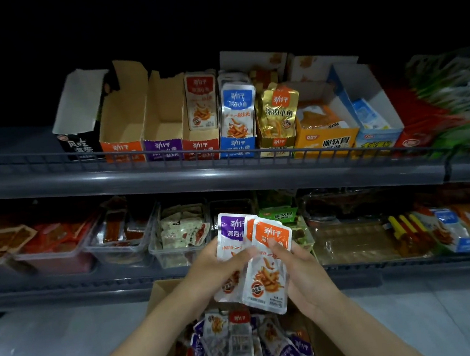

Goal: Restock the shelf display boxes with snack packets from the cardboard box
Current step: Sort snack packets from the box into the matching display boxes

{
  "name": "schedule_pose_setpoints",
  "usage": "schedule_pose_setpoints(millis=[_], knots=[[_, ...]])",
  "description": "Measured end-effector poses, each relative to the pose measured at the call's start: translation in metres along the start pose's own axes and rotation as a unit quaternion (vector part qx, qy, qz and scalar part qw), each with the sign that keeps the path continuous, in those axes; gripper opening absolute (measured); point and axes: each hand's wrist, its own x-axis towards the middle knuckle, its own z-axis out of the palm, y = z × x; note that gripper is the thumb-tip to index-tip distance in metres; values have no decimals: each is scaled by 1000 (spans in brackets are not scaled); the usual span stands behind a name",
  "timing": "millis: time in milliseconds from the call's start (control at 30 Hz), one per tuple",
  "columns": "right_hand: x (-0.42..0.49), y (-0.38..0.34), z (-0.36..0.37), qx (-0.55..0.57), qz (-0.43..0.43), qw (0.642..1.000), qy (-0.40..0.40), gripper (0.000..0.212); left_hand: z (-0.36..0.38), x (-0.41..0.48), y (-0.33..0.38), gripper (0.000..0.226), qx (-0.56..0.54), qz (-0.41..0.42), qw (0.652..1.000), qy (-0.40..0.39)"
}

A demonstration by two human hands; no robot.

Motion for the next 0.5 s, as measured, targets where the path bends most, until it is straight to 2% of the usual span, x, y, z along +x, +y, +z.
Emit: schedule_pose_setpoints(millis=[100, 200, 333, 500], knots=[[-5, -3, 19, 42, -19, 999, 9, 23, 0, -9, 8, 32, 8, 17, 1000, -11], [-9, -13, 36, 42, -45, 998, 9, 23, -10, -15, 18, 34, 12, 44, 999, 17], [-9, -44, 48, -126, -110, 986, 14, 33, -31, -21, 40, 33, -3, 86, 994, 71], [-9, -94, 64, -265, -146, 950, -74, 47, -53, -30, 75, 33, -10, 120, 990, 72]])
